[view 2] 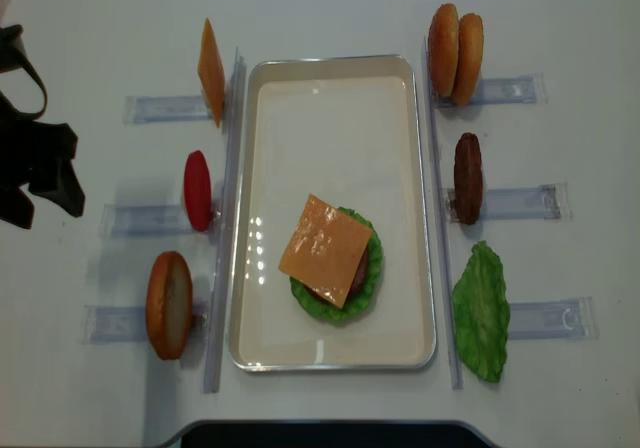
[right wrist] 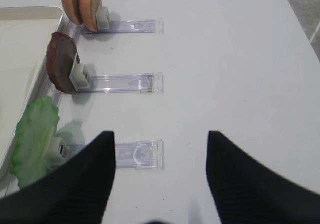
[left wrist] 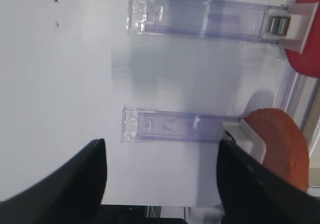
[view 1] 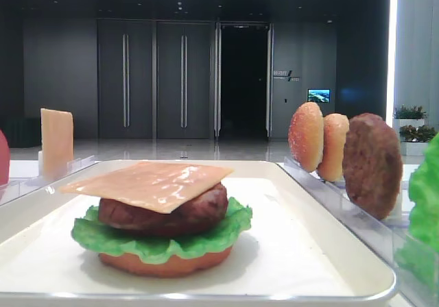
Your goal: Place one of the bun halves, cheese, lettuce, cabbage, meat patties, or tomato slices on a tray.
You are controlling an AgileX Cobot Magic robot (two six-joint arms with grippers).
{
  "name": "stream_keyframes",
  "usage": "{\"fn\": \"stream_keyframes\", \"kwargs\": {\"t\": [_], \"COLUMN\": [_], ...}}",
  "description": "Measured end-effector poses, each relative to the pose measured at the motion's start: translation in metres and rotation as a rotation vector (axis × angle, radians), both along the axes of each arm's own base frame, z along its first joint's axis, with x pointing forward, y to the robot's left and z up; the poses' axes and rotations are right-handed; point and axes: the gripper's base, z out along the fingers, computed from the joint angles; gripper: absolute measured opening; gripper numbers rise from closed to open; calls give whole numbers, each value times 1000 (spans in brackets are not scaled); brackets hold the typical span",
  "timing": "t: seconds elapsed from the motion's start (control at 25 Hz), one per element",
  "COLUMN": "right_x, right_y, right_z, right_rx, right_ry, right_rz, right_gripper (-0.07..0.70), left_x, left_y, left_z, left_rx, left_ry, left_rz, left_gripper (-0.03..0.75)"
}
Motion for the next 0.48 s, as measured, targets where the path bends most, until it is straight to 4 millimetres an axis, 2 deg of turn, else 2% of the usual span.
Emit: {"fn": "stream_keyframes", "kwargs": {"t": [0.48], "right_x": [0], "right_y": [0], "right_z": [0], "right_rx": [0], "right_ry": [0], "right_rz": [0], "right_gripper": [415], "left_x": [-68], "left_y": [-22], "left_z": [46], "left_rx": [-51], "left_ry": [-248], "left_rz": [-35], "left_gripper": [518]}}
